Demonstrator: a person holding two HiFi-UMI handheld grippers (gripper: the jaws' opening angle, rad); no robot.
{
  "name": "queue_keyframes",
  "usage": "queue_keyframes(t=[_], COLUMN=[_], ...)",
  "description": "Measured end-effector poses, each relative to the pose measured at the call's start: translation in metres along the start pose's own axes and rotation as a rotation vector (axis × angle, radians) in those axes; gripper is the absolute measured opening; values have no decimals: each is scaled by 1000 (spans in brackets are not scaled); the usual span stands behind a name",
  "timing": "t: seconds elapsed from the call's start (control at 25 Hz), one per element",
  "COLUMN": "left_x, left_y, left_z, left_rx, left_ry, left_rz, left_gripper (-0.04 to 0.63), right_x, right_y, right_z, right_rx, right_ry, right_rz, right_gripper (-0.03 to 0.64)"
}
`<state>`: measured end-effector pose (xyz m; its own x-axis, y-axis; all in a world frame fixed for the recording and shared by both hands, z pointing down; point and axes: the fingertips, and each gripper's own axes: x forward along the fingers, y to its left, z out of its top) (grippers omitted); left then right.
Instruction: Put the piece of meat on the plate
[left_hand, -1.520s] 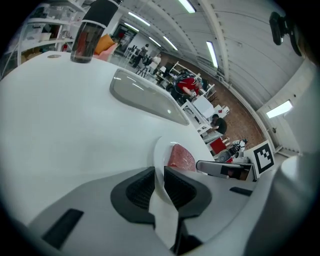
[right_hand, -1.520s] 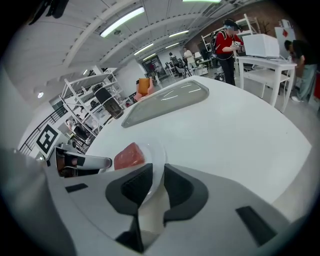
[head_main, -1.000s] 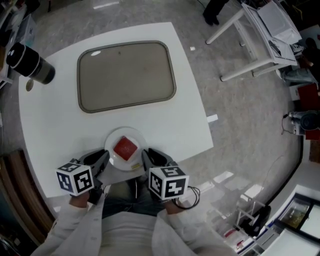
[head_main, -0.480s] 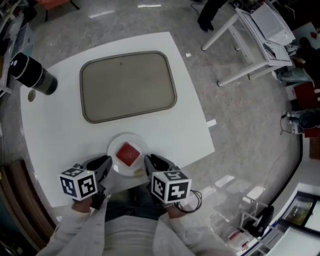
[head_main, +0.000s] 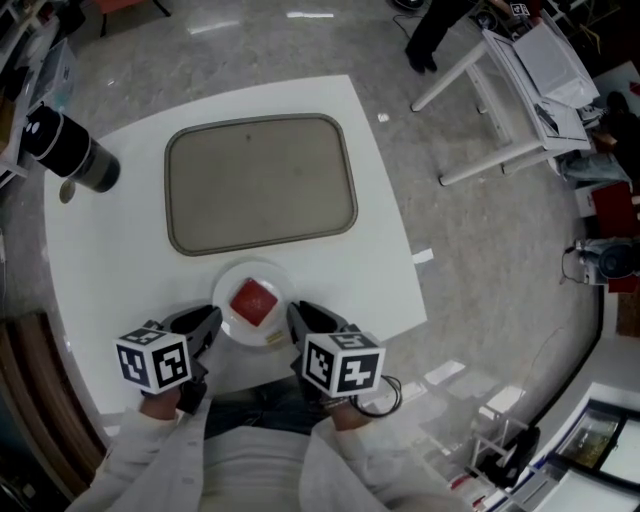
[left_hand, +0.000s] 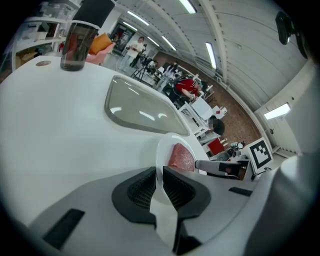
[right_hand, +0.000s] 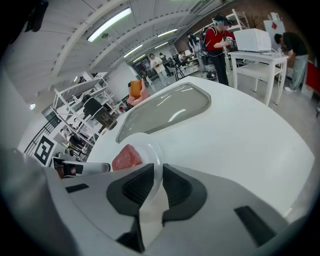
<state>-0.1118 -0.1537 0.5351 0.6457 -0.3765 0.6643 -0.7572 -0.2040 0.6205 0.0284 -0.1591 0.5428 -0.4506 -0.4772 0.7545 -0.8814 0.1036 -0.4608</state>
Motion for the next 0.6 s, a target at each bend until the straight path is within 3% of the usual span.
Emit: queue_keyframes(t=[0.6], left_x=[26], left_y=[-2], left_z=[95], left_rx=[21], left_ry=[-73], left_rz=[54], left_gripper=[51], right_x=[28], right_y=[-9], right_z=[97], right_rx=[-29], right_ry=[-19], right_rz=[67], right_gripper=[61])
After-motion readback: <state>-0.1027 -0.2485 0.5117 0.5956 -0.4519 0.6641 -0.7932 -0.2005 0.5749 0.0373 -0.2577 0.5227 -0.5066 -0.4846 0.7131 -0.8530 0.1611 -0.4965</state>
